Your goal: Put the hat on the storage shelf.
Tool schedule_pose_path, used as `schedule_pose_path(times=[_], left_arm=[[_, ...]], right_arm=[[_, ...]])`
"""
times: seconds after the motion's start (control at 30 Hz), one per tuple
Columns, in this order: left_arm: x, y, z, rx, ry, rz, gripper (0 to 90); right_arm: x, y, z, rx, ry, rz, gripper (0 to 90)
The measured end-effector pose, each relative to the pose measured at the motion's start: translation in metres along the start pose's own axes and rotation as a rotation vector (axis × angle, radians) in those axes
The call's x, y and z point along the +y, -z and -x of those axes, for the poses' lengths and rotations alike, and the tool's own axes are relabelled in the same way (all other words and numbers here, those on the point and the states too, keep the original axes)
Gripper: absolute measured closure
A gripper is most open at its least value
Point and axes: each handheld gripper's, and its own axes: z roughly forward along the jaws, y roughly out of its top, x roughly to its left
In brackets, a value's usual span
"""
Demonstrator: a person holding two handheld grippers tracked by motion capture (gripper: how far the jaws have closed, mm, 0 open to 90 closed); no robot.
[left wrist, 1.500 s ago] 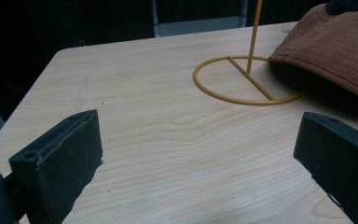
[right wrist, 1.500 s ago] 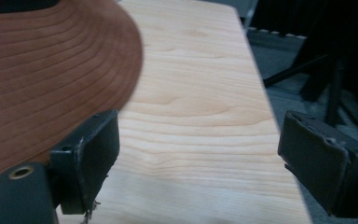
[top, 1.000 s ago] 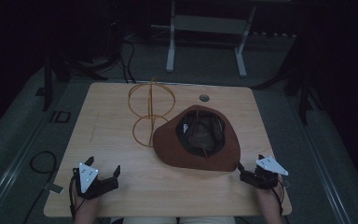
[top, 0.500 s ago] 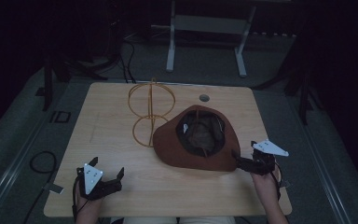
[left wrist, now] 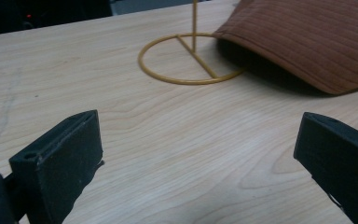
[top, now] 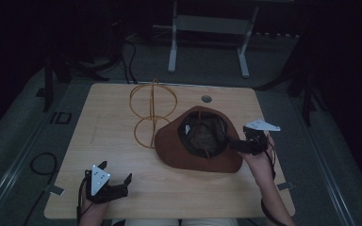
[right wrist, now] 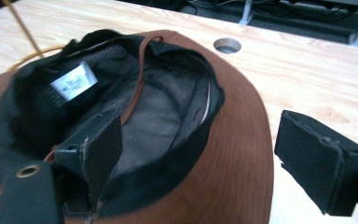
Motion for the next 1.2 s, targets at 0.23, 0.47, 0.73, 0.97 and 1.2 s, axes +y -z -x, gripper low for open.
schedule_pose_path(times=[0.23,0.47,0.73,0.97,1.2], left_arm=[[0.003,0.005,0.004,-0.055,-0.016,0.042,1.8],[0.004,0.004,0.004,-0.064,-0.009,0.016,1.8],[0.003,0.002,0.004,-0.054,-0.007,-0.005,1.7],[0.003,0.002,0.004,-0.058,-0.009,-0.010,1.7],[0.002,0.001,0.004,-0.056,-0.008,-0.026,1.8]], right_arm=[[0.013,-0.032,0.004,0.014,0.009,-0.051,23.2],[0.018,-0.068,0.009,-0.032,-0.006,-0.104,28.0],[0.016,-0.095,0.013,-0.082,-0.001,-0.152,33.8],[0.015,-0.114,0.013,-0.083,0.034,-0.246,46.3],[0.010,-0.130,0.006,-0.146,0.053,-0.305,39.2]])
